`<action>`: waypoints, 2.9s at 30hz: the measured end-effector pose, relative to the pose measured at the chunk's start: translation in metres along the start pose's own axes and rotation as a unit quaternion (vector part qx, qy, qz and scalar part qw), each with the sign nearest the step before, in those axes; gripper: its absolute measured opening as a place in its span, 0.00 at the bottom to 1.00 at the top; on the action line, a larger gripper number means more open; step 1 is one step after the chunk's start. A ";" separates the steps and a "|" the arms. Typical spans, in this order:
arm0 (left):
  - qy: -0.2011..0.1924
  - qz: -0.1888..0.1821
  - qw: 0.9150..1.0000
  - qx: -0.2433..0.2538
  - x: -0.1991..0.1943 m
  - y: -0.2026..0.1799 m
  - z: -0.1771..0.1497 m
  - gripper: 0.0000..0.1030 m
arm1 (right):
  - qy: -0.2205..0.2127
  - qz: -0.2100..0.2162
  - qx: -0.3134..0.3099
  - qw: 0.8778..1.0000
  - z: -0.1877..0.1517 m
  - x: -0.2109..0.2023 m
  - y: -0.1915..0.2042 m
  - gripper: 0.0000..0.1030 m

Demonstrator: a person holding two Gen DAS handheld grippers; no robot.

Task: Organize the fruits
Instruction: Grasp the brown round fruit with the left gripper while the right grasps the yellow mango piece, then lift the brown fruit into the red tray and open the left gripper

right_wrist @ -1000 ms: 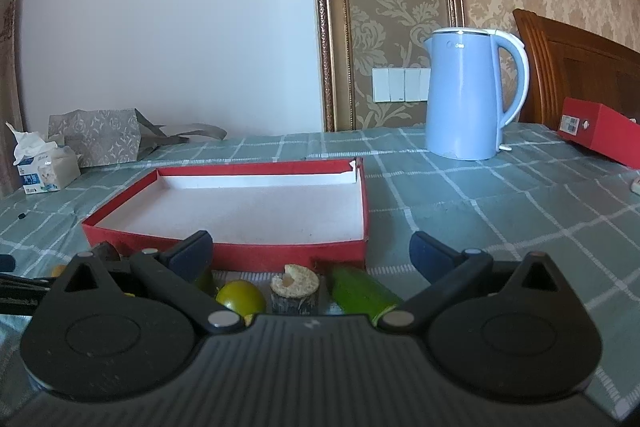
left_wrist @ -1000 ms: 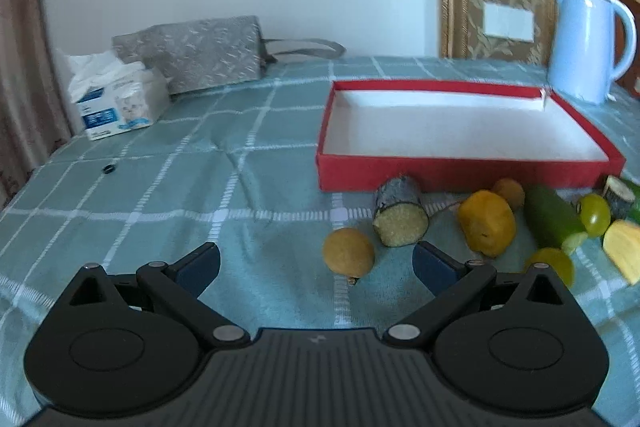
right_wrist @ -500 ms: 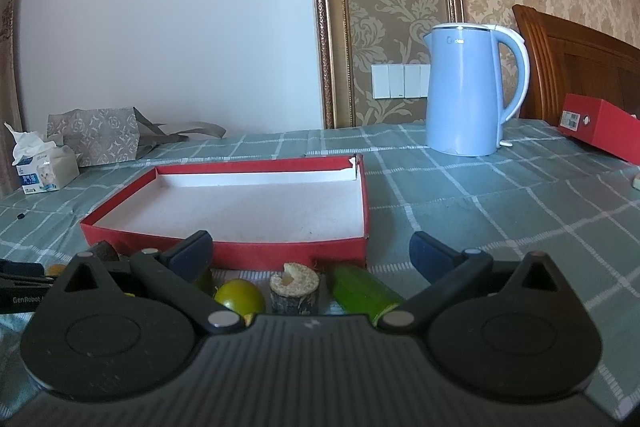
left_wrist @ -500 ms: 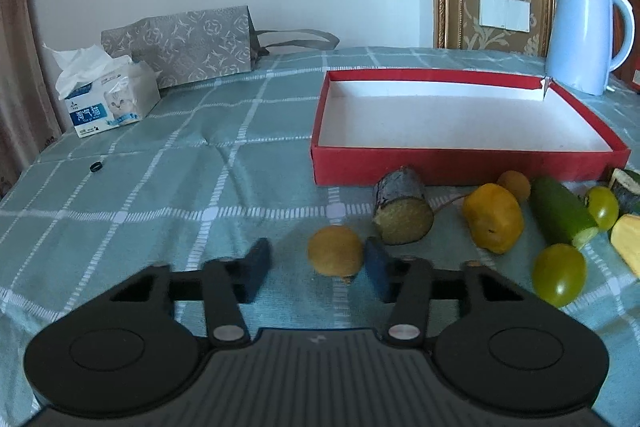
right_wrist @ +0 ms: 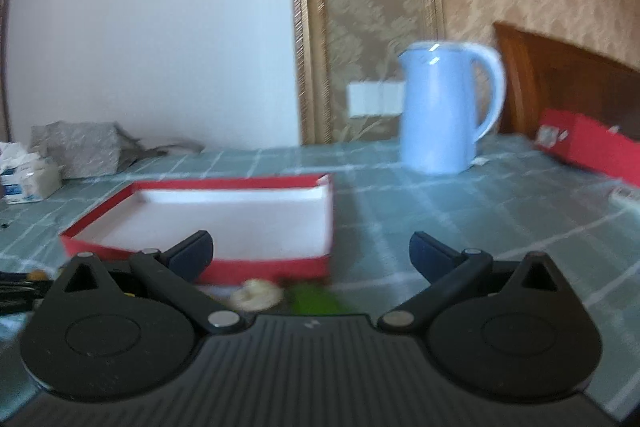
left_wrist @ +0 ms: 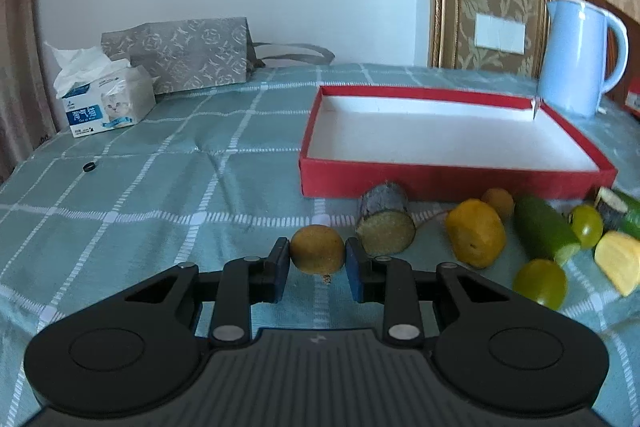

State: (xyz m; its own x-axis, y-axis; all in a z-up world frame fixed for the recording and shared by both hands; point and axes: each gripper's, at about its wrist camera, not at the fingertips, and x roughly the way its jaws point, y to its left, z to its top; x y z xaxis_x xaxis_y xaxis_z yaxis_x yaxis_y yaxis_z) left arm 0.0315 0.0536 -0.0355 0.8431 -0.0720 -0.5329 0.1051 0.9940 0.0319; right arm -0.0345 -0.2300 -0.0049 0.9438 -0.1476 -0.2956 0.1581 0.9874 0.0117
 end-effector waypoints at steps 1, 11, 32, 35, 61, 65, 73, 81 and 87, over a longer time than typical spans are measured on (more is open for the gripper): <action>-0.001 -0.002 1.000 -0.003 0.000 0.001 0.000 0.28 | -0.003 -0.012 -0.005 1.000 0.002 -0.003 -0.008 1.00; 0.006 -0.016 1.000 -0.009 0.001 0.001 0.000 0.28 | 0.102 0.095 0.071 0.988 -0.005 -0.012 -0.067 0.99; 0.014 -0.024 0.999 -0.019 0.004 0.005 -0.001 0.28 | 0.169 0.138 -0.083 0.972 -0.035 0.027 0.036 0.29; 0.013 -0.024 0.999 -0.019 0.004 0.005 -0.001 0.28 | 0.163 0.134 -0.094 0.973 -0.036 0.025 0.038 0.29; -0.059 -0.059 0.997 0.004 0.017 -0.037 0.062 0.28 | 0.073 0.178 -0.009 0.981 -0.027 0.011 0.014 0.29; -0.037 -0.066 0.997 0.011 0.048 -0.052 0.080 0.28 | 0.075 0.175 0.001 0.982 -0.027 0.017 0.010 0.29; 0.030 -0.060 0.998 0.001 0.103 -0.055 0.087 0.28 | 0.080 0.176 0.002 0.981 -0.027 0.021 0.010 0.29; -0.040 -0.013 0.998 -0.036 0.071 -0.031 0.081 0.80 | 0.084 0.175 -0.001 0.981 -0.028 0.025 0.011 0.29; -0.082 -0.011 0.995 -0.051 0.018 -0.018 0.055 0.83 | 0.078 0.170 -0.005 0.982 -0.029 0.021 0.012 0.29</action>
State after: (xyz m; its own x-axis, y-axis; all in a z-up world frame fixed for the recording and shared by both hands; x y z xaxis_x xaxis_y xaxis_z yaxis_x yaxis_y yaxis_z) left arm 0.0740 0.0300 0.0009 0.9171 -0.0983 -0.3863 0.0779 0.9946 -0.0680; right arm -0.0209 -0.2192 -0.0386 0.8854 0.2014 -0.4189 -0.1626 0.9785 0.1267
